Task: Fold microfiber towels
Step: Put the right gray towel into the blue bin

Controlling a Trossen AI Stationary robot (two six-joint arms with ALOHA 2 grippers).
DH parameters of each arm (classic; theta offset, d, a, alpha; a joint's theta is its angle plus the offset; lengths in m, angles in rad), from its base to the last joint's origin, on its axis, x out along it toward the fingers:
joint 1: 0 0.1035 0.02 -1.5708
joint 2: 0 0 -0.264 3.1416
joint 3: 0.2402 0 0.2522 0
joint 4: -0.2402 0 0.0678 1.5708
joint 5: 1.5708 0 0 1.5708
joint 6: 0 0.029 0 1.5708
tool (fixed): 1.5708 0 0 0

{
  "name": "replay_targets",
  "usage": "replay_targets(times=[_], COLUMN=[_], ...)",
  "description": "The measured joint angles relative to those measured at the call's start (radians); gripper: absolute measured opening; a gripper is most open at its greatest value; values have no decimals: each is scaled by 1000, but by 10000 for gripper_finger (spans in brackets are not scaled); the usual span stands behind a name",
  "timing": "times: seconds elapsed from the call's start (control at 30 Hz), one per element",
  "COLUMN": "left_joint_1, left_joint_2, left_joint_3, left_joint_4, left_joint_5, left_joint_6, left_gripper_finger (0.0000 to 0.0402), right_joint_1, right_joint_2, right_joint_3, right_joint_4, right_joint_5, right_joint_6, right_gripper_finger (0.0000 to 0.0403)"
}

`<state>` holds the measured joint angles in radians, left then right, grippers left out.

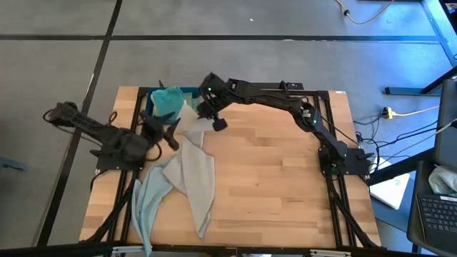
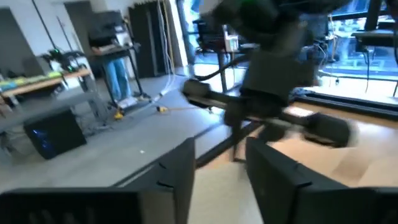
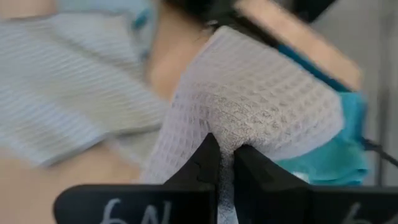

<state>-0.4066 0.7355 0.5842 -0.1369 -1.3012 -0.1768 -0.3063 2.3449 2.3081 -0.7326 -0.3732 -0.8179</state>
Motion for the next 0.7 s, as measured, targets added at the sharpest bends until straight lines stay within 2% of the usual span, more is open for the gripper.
replay_targets(times=[0.07, 0.1, 0.2, 0.3, 0.4, 0.5, 0.6, 0.7], left_joint_1=[73, 117, 284, 474, 666, 824, 941, 1018], left_joint_2=[-44, -72, -128, -136, -75, 19, 97, 151], left_joint_3=[0, 0, 0, 0, 0, -1, 37, 106], left_joint_4=[-25, -39, -51, -68, -88, -78, -66, -129], left_joint_5=[122, 217, 533, 861, 1176, 1479, 1739, 1941], left_joint_6=[-9, -21, -40, -85, -131, -148, -150, -133], left_gripper_finger=[163, 176, 203, 211, 212, 212, 211, 212], right_joint_1=[8, 13, 31, 59, 95, 135, 171, 187], right_joint_2=[-13, -18, -36, -45, -52, -60, -61, -61], right_joint_3=[0, 0, 0, 0, -1, -1, -1, -1], right_joint_4=[-52, -87, -147, -164, -143, -143, -147, -161], right_joint_5=[-22, -32, -39, -39, -8, 77, 183, 210], right_joint_6=[-38, -52, -98, -137, -162, -205, -235, -242], right_gripper_finger=[22, 22, 20, 18, 18, 19, 20, 20])
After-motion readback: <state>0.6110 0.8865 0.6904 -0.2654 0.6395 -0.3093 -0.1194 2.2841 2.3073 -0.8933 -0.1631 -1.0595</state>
